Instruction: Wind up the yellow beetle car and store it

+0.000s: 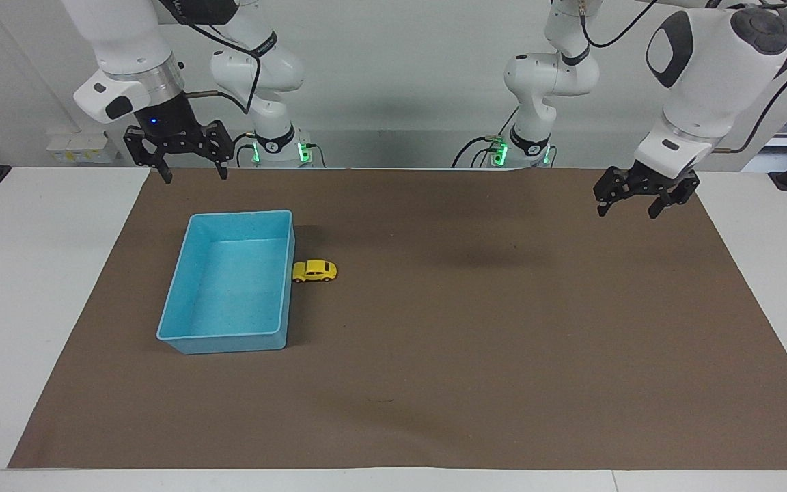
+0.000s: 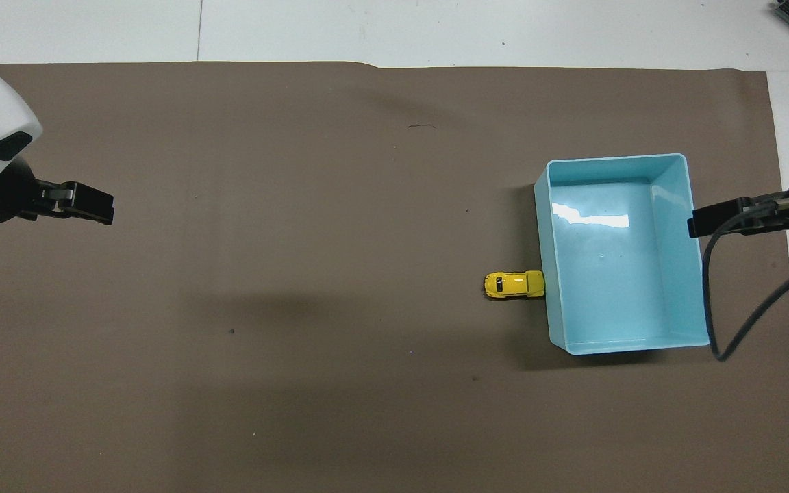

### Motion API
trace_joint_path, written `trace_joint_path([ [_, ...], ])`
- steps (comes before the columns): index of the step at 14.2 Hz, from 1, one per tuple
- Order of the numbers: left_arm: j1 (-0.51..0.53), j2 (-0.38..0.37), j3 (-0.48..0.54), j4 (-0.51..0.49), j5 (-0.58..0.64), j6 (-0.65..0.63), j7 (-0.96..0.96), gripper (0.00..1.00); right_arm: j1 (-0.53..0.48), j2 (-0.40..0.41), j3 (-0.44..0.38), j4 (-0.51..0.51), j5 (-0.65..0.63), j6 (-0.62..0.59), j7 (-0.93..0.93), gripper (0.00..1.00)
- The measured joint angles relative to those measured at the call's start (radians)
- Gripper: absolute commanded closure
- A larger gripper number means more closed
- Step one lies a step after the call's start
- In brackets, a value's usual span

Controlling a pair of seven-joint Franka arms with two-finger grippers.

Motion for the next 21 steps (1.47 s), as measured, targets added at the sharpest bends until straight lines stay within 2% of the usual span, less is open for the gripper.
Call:
trace_joint_path([
  [3, 0.0, -0.047, -0.001, 0.003, -0.002, -0.029, -0.08, 0.0, -0.008, -0.003, -0.002, 0.0, 0.0, -0.016, 0.0, 0.0],
  [9, 0.001, -0.053, 0.001, 0.0, -0.002, -0.067, -0.106, 0.0, -0.009, -0.017, -0.001, 0.003, 0.001, -0.031, -0.032, 0.0],
  [14, 0.013, -0.053, 0.01, 0.0, -0.002, -0.072, -0.107, 0.0, -0.007, -0.025, 0.003, 0.005, 0.002, -0.035, -0.336, 0.0],
  [21, 0.013, -0.053, 0.01, 0.0, -0.002, -0.074, -0.107, 0.0, 0.003, -0.041, 0.014, -0.012, 0.002, -0.035, -0.907, 0.0],
])
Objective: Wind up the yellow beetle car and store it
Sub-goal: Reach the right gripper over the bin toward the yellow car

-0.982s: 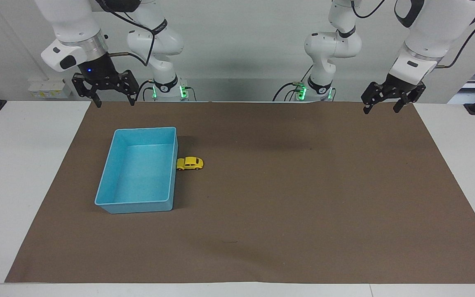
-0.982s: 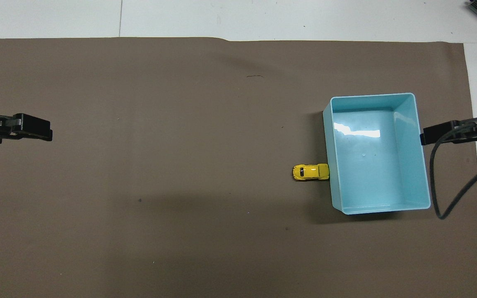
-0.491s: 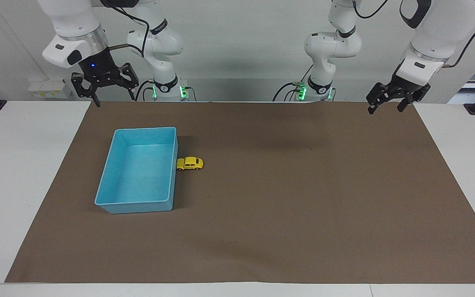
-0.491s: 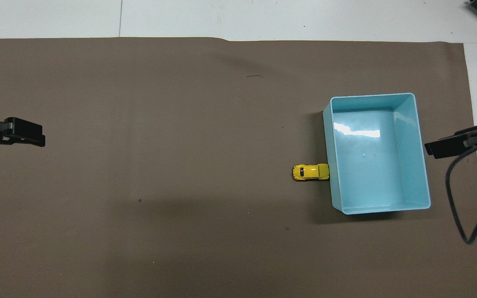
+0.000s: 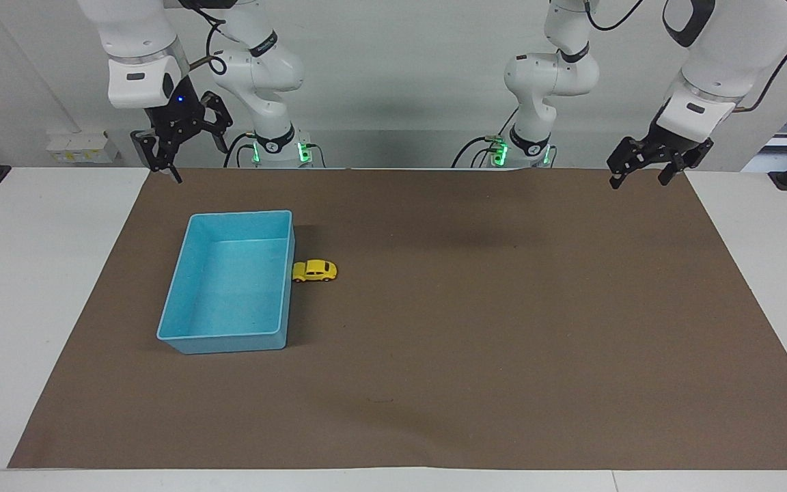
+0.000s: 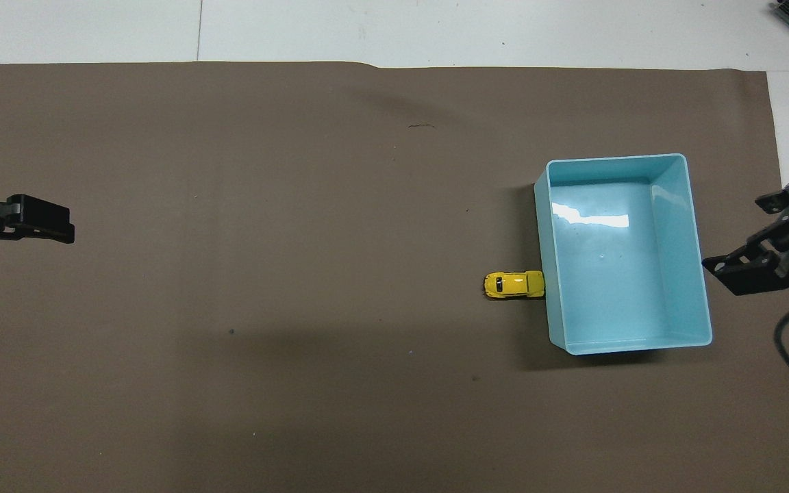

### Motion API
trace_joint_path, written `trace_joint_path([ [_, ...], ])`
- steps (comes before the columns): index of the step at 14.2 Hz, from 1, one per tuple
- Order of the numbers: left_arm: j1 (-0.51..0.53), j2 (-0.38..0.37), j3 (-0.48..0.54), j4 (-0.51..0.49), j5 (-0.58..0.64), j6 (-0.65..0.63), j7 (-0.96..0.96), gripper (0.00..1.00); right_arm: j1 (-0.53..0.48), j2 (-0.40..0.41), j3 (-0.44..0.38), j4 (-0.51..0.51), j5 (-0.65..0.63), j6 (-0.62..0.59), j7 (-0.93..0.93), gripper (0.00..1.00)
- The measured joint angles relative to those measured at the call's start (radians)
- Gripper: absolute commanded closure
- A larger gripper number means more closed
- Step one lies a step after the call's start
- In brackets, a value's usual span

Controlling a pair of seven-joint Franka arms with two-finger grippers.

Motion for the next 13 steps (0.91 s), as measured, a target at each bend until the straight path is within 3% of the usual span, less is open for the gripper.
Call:
trace_joint_path([
  [7, 0.0, 0.0, 0.0, 0.0, 0.0, -0.001, 0.0, 0.0, 0.012, -0.005, 0.003, -0.075, 0.0, 0.057, -0.408, 0.0],
  [13, 0.0, 0.0, 0.0, 0.0, 0.0, -0.001, 0.0, 0.0, 0.077, 0.003, 0.005, -0.23, 0.0, 0.236, -0.45, 0.0],
])
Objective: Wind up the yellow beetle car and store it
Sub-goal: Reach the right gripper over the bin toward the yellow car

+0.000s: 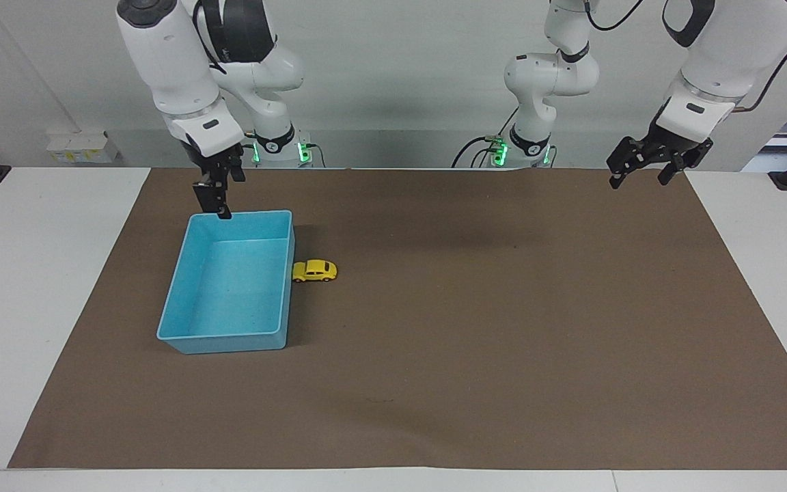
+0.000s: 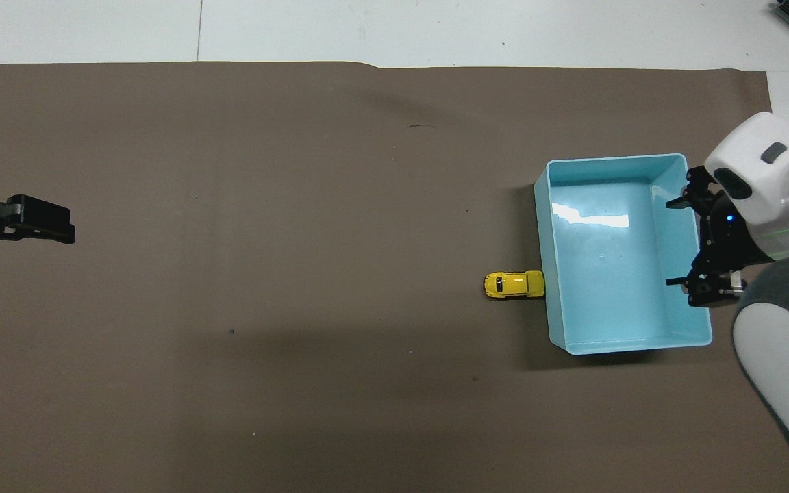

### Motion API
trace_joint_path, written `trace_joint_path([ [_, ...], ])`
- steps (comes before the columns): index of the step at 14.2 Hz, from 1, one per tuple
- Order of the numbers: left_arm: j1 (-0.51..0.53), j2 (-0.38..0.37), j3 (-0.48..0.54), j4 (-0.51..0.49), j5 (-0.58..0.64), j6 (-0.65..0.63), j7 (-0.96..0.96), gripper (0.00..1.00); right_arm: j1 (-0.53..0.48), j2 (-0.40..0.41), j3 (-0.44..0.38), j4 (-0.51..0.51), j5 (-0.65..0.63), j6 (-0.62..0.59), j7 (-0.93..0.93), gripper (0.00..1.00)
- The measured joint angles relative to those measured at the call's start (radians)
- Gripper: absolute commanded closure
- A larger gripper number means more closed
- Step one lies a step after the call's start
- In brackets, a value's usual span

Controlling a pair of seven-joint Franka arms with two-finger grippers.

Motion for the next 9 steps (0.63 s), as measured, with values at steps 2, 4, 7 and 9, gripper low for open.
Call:
trace_joint_path([
  [2, 0.0, 0.0, 0.0, 0.0, 0.0, 0.0, 0.0, 0.0, 0.021, 0.009, 0.001, -0.018, 0.0, 0.029, 0.0, 0.0],
  [4, 0.0, 0.0, 0.0, 0.0, 0.0, 0.0, 0.0, 0.0, 0.035, 0.024, 0.001, -0.024, 0.0, 0.052, 0.004, 0.0],
  [7, 0.0, 0.0, 0.0, 0.0, 0.0, 0.0, 0.0, 0.0, 0.078, 0.07, 0.001, -0.041, 0.0, 0.12, 0.047, 0.0],
  [9, 0.0, 0.0, 0.0, 0.0, 0.0, 0.0, 0.0, 0.0, 0.113, 0.108, 0.001, -0.06, -0.001, 0.188, 0.095, 0.0],
])
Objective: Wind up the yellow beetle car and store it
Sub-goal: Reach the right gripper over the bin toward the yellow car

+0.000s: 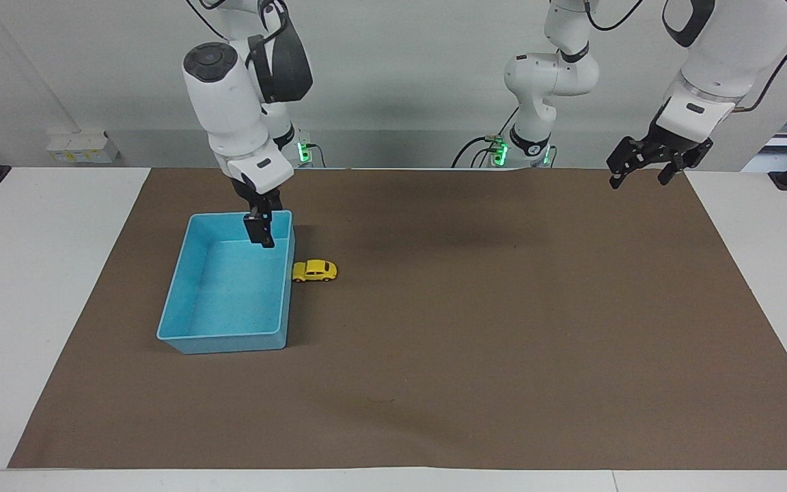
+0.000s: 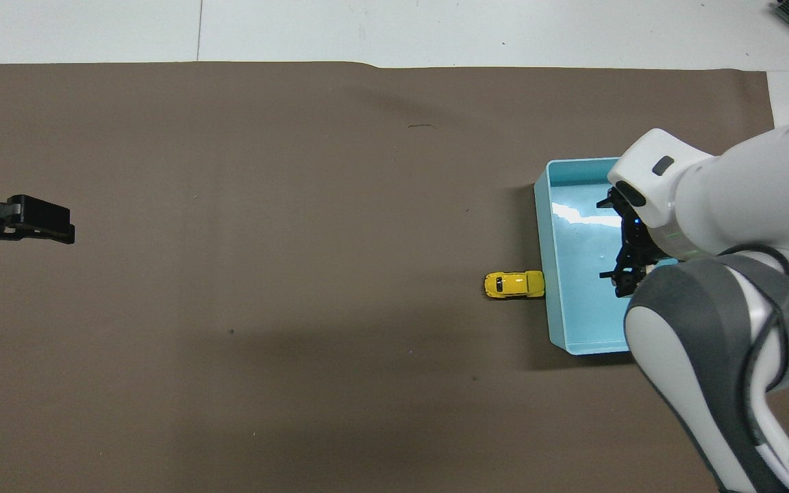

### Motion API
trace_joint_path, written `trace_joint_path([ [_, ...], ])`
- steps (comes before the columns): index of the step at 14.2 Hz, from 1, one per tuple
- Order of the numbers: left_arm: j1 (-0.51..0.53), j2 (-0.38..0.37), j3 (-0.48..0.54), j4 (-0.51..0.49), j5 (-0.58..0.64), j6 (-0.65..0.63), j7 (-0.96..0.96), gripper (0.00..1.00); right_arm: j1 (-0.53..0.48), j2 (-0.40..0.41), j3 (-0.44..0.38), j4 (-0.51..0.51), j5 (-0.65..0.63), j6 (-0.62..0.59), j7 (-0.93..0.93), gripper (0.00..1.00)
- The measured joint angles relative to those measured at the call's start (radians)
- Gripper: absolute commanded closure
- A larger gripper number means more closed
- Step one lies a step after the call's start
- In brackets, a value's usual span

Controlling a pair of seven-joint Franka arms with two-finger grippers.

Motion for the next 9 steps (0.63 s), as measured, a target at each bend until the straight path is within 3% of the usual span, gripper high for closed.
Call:
trace_joint_path([
  [9, 0.0, 0.0, 0.0, 0.0, 0.0, 0.0, 0.0, 0.0, 0.045, 0.036, 0.0, -0.201, 0.0, 0.245, 0.041, 0.0],
])
